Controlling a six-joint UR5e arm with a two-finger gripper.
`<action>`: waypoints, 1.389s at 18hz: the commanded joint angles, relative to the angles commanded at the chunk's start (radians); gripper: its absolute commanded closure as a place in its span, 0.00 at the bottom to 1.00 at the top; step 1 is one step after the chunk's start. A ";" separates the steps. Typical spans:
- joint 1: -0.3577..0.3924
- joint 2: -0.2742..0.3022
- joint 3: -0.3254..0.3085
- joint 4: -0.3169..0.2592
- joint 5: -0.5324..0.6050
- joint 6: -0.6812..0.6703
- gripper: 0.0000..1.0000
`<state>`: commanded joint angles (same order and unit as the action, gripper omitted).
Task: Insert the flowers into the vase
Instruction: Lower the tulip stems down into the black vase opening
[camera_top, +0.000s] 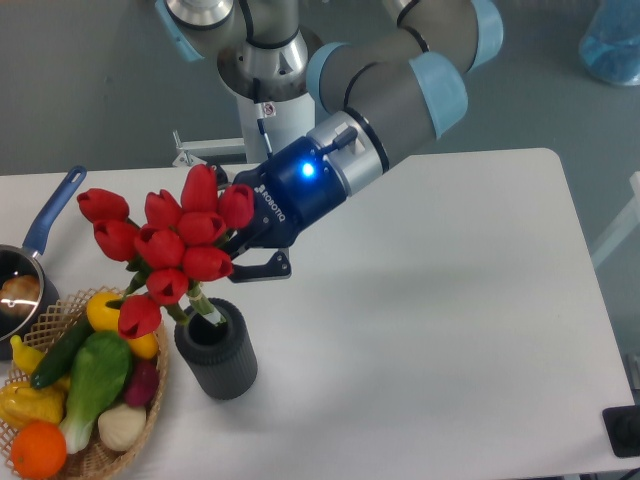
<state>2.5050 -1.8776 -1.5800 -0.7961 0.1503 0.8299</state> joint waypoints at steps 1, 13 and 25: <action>0.000 -0.003 0.000 0.000 0.002 0.000 1.00; -0.018 -0.045 -0.037 0.000 0.064 0.005 0.99; -0.035 -0.100 -0.061 0.002 0.198 0.037 0.00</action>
<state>2.4697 -1.9773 -1.6413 -0.7946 0.3481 0.8667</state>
